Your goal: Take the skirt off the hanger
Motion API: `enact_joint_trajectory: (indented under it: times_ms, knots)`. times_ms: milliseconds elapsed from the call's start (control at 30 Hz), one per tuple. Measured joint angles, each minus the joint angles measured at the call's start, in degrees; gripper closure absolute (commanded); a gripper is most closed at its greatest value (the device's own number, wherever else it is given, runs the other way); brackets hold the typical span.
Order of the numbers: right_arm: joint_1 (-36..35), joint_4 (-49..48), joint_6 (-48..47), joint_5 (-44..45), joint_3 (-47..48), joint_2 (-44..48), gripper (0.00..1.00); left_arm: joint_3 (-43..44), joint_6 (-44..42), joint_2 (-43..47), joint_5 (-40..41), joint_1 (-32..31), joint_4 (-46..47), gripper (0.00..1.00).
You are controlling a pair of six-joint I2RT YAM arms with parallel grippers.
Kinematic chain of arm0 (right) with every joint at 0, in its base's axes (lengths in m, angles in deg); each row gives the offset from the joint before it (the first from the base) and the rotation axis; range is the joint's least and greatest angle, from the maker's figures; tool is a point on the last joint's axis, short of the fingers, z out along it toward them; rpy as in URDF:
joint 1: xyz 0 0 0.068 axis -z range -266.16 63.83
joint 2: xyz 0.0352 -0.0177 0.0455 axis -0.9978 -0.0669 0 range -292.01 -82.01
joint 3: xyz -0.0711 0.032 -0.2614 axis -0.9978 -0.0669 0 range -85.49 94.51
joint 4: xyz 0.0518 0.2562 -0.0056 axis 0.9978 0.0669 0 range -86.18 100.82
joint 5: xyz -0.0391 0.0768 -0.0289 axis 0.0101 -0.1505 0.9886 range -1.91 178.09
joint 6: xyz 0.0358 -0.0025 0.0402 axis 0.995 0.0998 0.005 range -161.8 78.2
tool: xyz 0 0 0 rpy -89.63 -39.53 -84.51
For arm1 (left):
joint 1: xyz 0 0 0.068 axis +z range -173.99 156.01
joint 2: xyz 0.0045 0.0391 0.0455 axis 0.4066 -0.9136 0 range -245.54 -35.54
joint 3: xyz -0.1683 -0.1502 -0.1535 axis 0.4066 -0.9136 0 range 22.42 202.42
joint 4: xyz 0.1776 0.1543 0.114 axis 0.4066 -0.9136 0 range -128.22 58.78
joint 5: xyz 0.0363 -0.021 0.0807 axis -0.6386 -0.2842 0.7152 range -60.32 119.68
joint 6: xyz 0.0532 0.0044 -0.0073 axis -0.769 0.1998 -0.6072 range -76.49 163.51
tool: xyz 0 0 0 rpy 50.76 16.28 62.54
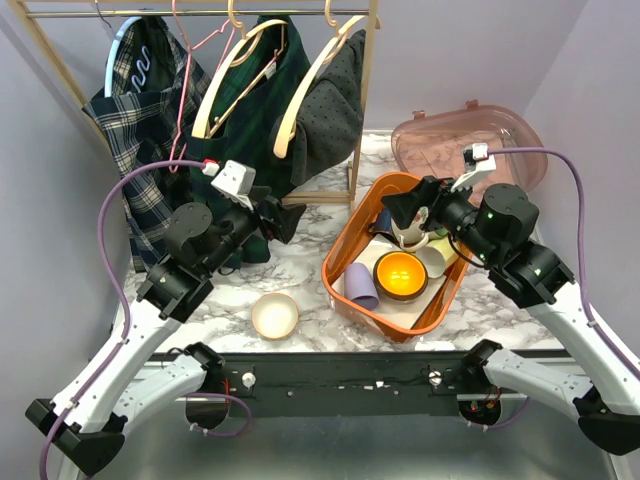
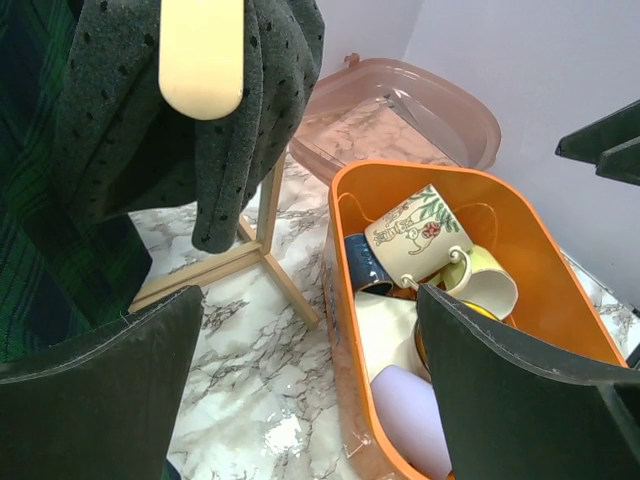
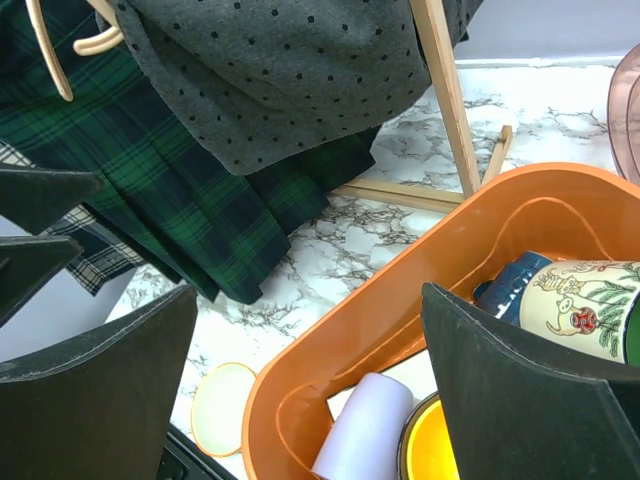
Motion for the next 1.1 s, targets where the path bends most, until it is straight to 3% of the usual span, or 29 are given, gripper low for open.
enact_joint_trajectory:
  times_ms: [300,533,700,867,1100]
  knots:
    - [0.0,0.4,-0.1,0.5,0.2,0.9,0.0,2.3,-1.6,0.0,0.7,0.0,-2.3,0.05]
    - [0.0,4.2,-1.4,1.8,1.3,2.2,0.08,28.1,-7.4,-13.0,8.3,0.0,-9.4,0.19]
    - [0.1,1.7,-4.3,-5.8,-3.9,9.2,0.17,45.2,-10.7,-24.7,10.3,0.2,-12.6,0.3]
    - [0.1,-0.9,-6.3,-11.4,-5.8,13.7,0.18,61.9,-14.3,-37.9,9.3,0.2,-20.3,0.36]
    - [0.1,-1.7,-7.7,-13.3,-7.2,15.6,0.18,68.0,-18.6,-45.3,10.5,0.2,-24.9,0.37]
